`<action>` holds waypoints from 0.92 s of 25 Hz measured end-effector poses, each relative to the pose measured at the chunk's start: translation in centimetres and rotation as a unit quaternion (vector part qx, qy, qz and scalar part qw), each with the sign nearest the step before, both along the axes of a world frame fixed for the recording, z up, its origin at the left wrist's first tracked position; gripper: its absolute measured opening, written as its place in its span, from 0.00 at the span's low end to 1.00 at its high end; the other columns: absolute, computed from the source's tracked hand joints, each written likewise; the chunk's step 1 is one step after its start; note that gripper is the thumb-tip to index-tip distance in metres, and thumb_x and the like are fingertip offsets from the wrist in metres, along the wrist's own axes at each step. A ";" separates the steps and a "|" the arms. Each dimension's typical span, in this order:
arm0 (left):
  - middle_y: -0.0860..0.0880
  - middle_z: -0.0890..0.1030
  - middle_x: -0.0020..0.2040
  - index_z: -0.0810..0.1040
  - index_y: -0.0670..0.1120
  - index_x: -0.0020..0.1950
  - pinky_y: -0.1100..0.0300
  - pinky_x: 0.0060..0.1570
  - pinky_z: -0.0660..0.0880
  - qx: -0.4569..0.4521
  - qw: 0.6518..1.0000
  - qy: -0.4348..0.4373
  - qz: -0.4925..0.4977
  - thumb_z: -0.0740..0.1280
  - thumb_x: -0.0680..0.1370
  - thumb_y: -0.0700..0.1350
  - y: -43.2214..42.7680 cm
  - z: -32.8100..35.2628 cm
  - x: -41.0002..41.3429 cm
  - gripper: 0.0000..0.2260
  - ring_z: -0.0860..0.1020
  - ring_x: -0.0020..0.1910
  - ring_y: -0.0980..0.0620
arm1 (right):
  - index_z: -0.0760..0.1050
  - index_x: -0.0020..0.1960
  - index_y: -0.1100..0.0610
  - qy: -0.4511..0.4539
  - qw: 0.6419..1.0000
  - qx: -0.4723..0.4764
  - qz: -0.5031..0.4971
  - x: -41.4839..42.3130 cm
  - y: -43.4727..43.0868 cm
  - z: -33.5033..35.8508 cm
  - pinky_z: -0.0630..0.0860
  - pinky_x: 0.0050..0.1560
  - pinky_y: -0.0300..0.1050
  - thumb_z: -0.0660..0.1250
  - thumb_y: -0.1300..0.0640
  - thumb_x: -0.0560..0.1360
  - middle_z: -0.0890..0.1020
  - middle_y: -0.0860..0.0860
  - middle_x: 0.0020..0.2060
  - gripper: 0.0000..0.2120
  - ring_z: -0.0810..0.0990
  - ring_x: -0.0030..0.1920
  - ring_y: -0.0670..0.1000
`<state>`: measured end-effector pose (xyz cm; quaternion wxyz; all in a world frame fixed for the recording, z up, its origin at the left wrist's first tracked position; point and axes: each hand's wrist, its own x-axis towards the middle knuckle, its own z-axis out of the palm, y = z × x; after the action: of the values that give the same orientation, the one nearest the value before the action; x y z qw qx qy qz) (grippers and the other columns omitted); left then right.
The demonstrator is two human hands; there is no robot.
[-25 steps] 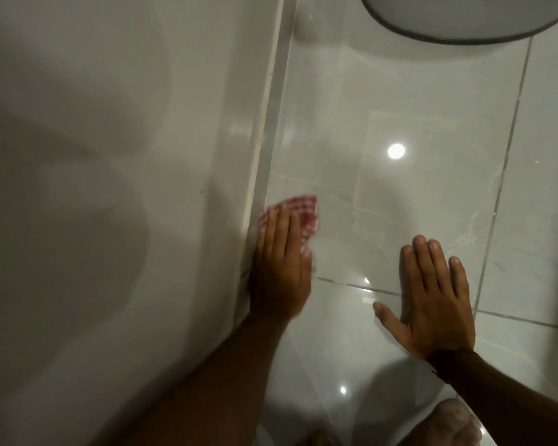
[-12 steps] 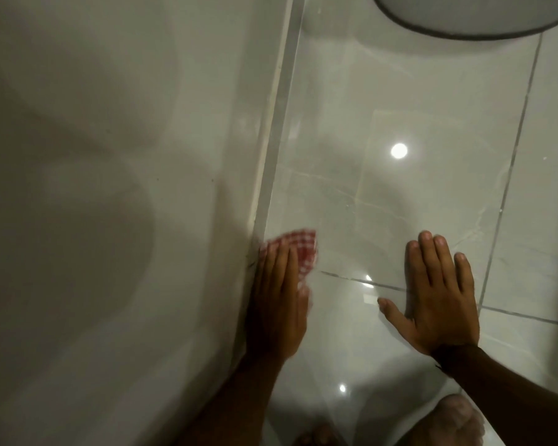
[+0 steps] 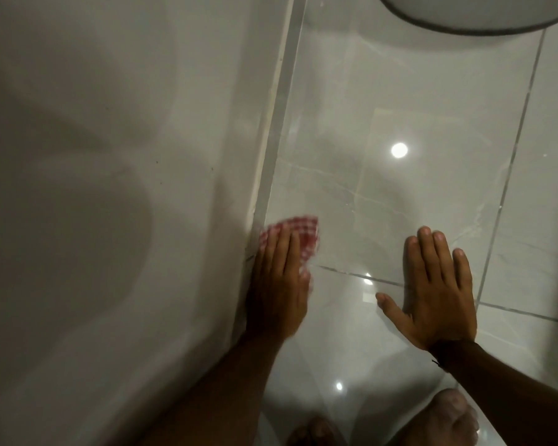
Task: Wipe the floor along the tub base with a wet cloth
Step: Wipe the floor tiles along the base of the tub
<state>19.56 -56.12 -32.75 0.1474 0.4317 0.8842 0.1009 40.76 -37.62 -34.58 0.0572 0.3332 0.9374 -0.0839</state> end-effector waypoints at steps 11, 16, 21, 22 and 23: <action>0.39 0.65 0.83 0.60 0.41 0.83 0.42 0.83 0.59 0.067 0.998 -0.007 0.016 0.52 0.86 0.51 6.9 -1.3 -4.4 0.26 0.61 0.84 0.40 | 0.55 0.87 0.62 0.002 1.000 -0.001 -0.001 0.0 0.1 -0.1 0.45 0.87 0.60 0.58 0.27 0.76 0.58 0.61 0.87 0.53 0.54 0.88 0.63; 0.40 0.68 0.81 0.65 0.40 0.82 0.39 0.80 0.64 0.063 0.997 -0.027 0.038 0.56 0.85 0.49 0.3 -0.6 0.1 0.26 0.63 0.83 0.41 | 0.52 0.88 0.60 0.002 1.000 -0.001 0.003 0.1 -0.1 -0.3 0.45 0.88 0.61 0.57 0.26 0.76 0.55 0.60 0.88 0.53 0.51 0.89 0.61; 0.37 0.64 0.83 0.60 0.39 0.83 0.39 0.82 0.60 0.079 0.996 -0.034 0.019 0.50 0.86 0.51 8.3 -0.3 -5.2 0.28 0.60 0.84 0.38 | 0.53 0.88 0.61 0.006 1.000 0.003 -0.002 0.2 -0.1 -0.3 0.43 0.88 0.59 0.56 0.26 0.76 0.55 0.60 0.88 0.53 0.50 0.89 0.60; 0.37 0.62 0.83 0.58 0.39 0.83 0.40 0.83 0.57 0.080 0.996 -0.039 0.015 0.49 0.85 0.51 10.4 -0.4 -6.8 0.28 0.58 0.84 0.38 | 0.53 0.88 0.61 0.007 1.000 0.002 -0.001 0.2 -0.1 -0.4 0.43 0.88 0.59 0.56 0.26 0.76 0.56 0.60 0.88 0.53 0.51 0.89 0.60; 0.37 0.61 0.84 0.57 0.39 0.83 0.41 0.84 0.54 0.079 0.996 -0.038 0.016 0.48 0.85 0.52 11.9 -0.4 -8.0 0.29 0.57 0.85 0.38 | 0.54 0.88 0.61 0.009 1.000 0.000 -0.001 0.2 0.0 -0.5 0.44 0.88 0.59 0.56 0.26 0.76 0.56 0.60 0.88 0.53 0.51 0.89 0.61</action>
<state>11.60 -44.24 -33.12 0.1449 0.4238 0.8739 0.1890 40.96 -37.60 -35.06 0.0489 0.3335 0.9375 -0.0866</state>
